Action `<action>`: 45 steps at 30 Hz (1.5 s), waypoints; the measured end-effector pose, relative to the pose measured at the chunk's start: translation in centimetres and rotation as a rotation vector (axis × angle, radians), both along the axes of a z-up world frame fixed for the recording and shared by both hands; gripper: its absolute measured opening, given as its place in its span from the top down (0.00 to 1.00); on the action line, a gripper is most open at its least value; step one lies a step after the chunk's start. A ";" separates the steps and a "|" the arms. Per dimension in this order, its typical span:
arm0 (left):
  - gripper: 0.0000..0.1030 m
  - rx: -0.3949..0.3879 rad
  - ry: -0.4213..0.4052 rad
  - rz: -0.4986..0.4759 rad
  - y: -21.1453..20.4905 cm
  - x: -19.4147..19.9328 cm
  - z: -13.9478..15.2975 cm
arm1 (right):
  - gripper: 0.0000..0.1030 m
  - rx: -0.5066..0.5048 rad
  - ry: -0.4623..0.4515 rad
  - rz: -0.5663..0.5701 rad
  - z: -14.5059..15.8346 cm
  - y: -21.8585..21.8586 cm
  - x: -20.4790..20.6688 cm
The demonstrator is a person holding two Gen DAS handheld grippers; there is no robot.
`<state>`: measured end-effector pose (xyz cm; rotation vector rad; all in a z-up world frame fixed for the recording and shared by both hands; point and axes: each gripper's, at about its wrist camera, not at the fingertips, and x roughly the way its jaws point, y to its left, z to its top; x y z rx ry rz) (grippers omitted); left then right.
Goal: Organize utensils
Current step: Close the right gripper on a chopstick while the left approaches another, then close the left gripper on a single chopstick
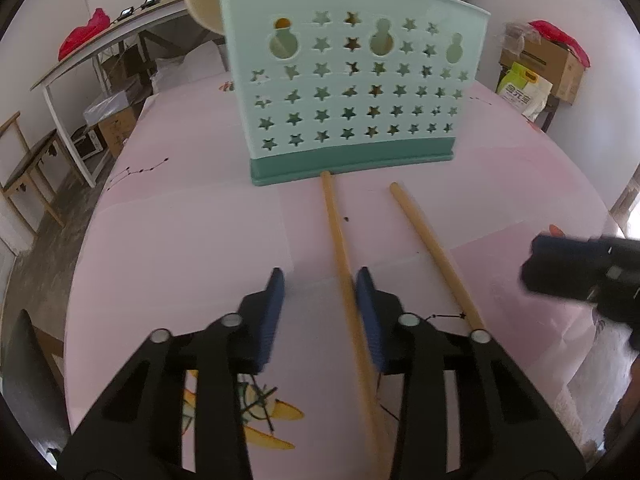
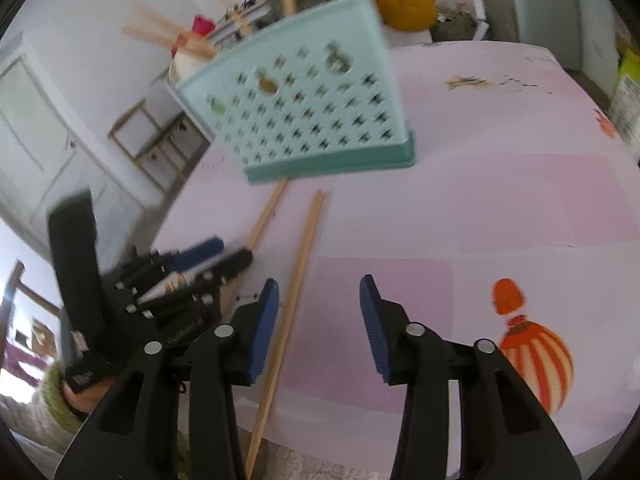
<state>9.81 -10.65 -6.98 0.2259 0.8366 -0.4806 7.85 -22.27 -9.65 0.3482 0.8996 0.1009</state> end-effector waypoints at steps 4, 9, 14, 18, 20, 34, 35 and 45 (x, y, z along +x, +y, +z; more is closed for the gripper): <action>0.85 -0.011 0.017 0.022 0.6 0.5 0.1 | 0.71 -0.051 0.038 0.035 -1.0 1.7 0.9; 0.93 -0.039 0.043 0.032 1.3 1.2 0.2 | 0.78 -0.114 0.057 0.057 -1.6 3.3 1.6; 0.93 -0.051 0.048 0.031 1.5 1.4 0.1 | 0.90 -0.190 0.058 0.062 -1.6 4.4 2.1; 0.95 -0.069 0.066 0.037 1.7 1.4 0.1 | 0.93 -0.224 0.058 0.041 -1.5 4.4 2.2; 0.95 -0.087 0.087 0.043 2.0 1.4 0.1 | 0.94 -0.225 0.062 0.025 -1.5 3.8 2.2; 0.87 -0.295 0.371 0.054 3.2 1.4 -0.4 | 0.94 -0.161 0.087 -0.068 -1.4 -0.8 1.0; 0.82 -0.299 0.380 0.049 3.2 1.4 -0.4 | 0.94 -0.157 0.086 -0.068 -1.4 -0.9 1.0; 0.79 -0.175 0.235 0.009 0.7 2.2 1.0 | 0.94 -0.144 0.080 -0.062 -1.5 -0.9 1.1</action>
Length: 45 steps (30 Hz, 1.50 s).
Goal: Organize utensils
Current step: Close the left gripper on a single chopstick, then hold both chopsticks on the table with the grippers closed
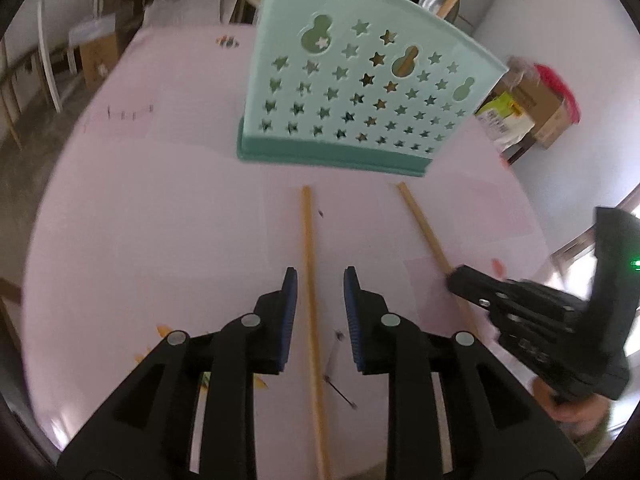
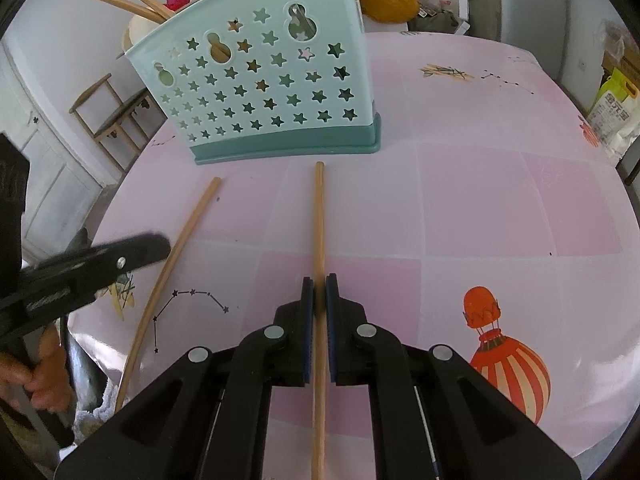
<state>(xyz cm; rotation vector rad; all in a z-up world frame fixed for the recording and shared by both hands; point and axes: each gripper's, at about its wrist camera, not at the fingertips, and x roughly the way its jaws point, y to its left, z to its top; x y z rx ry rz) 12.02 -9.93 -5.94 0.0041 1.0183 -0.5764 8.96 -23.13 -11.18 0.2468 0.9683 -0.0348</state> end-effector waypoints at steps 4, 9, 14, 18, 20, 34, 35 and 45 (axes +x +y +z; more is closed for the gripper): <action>0.79 0.127 -0.081 -0.038 -1.6 0.9 -0.2 | 0.94 0.002 -0.002 0.002 0.0 0.0 -0.1; 0.79 0.234 -0.158 -0.077 -3.7 0.6 -0.6 | 0.94 0.004 -0.003 0.002 0.0 0.0 -0.1; 0.87 0.242 -0.174 -0.058 -4.9 0.7 -0.3 | 0.94 0.002 -0.002 0.003 0.0 0.0 -0.1; 0.93 0.241 -0.174 -0.041 -5.0 0.4 -0.3 | 0.94 0.003 -0.002 0.003 0.0 0.0 -0.1; 0.94 0.239 -0.174 -0.033 -4.9 0.4 -0.3 | 0.94 0.002 -0.001 0.002 0.0 0.0 -0.1; 0.94 0.231 -0.171 -0.012 -4.5 0.4 -0.6 | 0.94 -0.003 0.001 0.005 0.0 0.0 0.0; 0.94 0.231 -0.171 -0.012 -4.5 0.4 -0.6 | 0.94 -0.003 0.002 0.006 0.0 0.0 0.0; 0.94 0.229 -0.172 -0.010 -4.3 0.4 -0.7 | 0.94 -0.009 0.007 -0.006 0.0 -0.1 0.0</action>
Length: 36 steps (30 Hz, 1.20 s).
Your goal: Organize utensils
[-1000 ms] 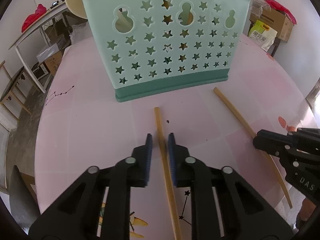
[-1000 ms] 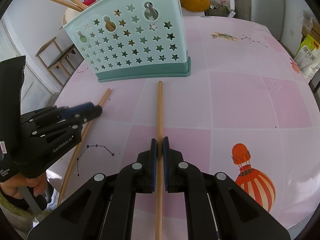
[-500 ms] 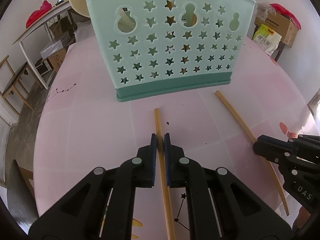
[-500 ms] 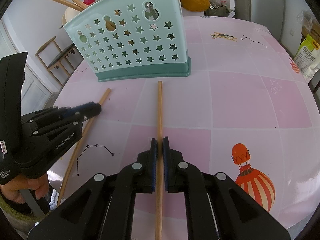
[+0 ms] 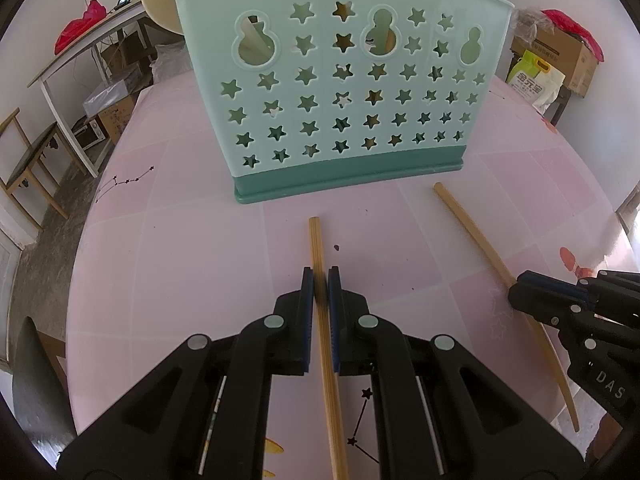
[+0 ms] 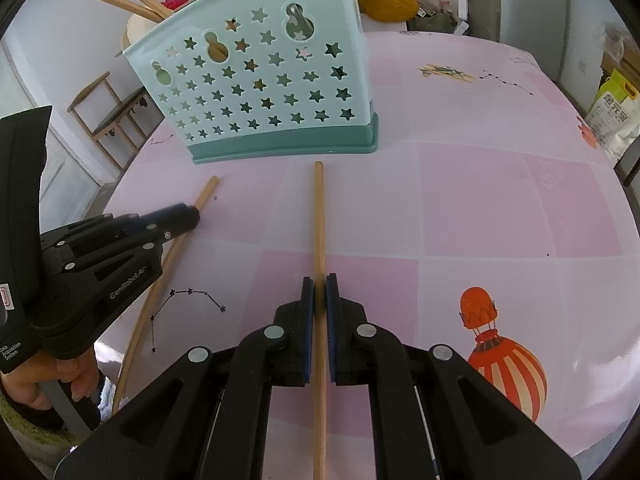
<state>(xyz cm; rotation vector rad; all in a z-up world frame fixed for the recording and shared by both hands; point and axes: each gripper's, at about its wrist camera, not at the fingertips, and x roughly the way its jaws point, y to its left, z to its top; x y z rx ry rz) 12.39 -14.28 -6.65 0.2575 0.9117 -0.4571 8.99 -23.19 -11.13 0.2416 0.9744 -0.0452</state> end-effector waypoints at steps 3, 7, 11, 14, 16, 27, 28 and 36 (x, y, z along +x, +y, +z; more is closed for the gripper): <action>0.94 -0.003 0.001 0.001 0.1 0.1 0.0 | 0.94 -0.003 0.005 -0.007 0.0 -0.2 0.0; 0.94 -0.002 0.001 0.001 0.1 0.1 0.0 | 0.94 -0.006 0.015 -0.008 0.1 -0.4 0.1; 0.94 -0.001 0.000 0.001 0.1 0.1 0.0 | 0.92 0.006 0.021 0.007 0.3 -0.9 0.5; 0.94 -0.003 0.001 0.002 0.1 0.1 0.0 | 0.81 -0.013 0.017 0.011 0.7 -0.9 1.0; 0.94 -0.002 0.000 0.002 0.1 0.1 0.0 | 0.77 -0.019 0.012 0.023 0.9 -0.9 1.4; 0.94 -0.005 0.000 0.006 0.2 0.2 0.1 | 0.76 -0.113 0.035 0.089 0.6 0.3 4.2; 0.94 -0.004 0.000 0.007 0.2 0.3 0.1 | 0.76 -0.115 0.041 0.090 0.5 0.3 4.4; 0.94 -0.003 0.001 0.014 0.3 0.7 0.0 | 0.92 -0.143 0.039 0.084 0.4 0.6 4.9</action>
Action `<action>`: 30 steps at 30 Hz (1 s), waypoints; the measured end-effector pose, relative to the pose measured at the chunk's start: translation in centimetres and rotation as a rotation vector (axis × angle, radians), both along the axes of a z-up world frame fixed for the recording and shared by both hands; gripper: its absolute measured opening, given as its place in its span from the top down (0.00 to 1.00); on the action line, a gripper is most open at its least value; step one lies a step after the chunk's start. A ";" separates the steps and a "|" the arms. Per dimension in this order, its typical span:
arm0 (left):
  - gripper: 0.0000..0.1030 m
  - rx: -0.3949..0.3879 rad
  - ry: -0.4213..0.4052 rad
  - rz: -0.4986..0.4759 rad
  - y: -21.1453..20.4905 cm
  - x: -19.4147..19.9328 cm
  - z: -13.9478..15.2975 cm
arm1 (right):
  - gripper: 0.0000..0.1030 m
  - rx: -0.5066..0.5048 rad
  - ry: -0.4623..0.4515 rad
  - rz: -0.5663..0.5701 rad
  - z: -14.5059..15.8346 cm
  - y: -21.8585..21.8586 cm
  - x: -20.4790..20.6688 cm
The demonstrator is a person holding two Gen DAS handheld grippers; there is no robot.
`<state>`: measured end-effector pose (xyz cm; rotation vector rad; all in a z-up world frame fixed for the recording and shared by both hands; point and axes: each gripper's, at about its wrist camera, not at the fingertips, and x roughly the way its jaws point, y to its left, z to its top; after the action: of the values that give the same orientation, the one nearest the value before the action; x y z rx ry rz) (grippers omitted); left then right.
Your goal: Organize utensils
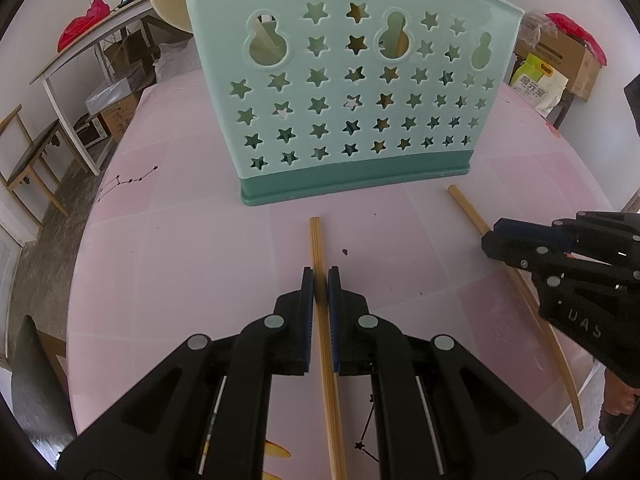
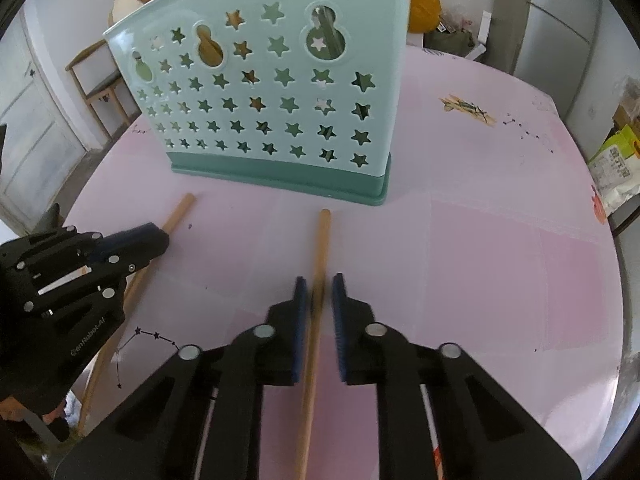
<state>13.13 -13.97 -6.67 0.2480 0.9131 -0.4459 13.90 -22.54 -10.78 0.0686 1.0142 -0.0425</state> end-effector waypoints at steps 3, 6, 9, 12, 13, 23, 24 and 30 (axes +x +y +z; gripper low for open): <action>0.94 0.002 0.000 -0.002 0.0 0.0 0.0 | 0.94 0.000 0.002 -0.003 -0.1 0.0 0.0; 0.94 0.005 0.003 -0.005 -0.1 0.1 0.0 | 0.94 -0.004 0.001 -0.007 -0.1 0.0 -0.1; 0.94 0.008 -0.001 -0.006 -0.3 0.3 0.0 | 0.94 0.000 0.003 -0.011 -0.1 -0.1 -0.3; 0.94 0.003 -0.003 -0.004 -0.3 0.6 -0.1 | 0.94 0.003 0.006 -0.012 -0.2 -0.2 -0.3; 0.94 0.000 -0.004 -0.002 -0.3 0.7 -0.1 | 0.94 0.003 0.007 -0.013 -0.2 -0.2 -0.3; 0.94 -0.012 -0.015 0.004 -0.2 1.2 -0.3 | 0.94 0.004 0.012 -0.016 -0.2 -0.1 -0.1; 0.94 -0.012 -0.015 0.004 -0.2 1.2 -0.3 | 0.94 0.005 0.012 -0.016 -0.2 -0.1 -0.1; 0.95 -0.020 -0.022 0.012 -0.2 1.5 -0.3 | 0.94 0.004 0.012 -0.016 -0.2 -0.1 -0.1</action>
<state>14.62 -14.20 -6.96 0.2289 0.8880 -0.4399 13.81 -22.68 -11.02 0.0797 1.0261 -0.0559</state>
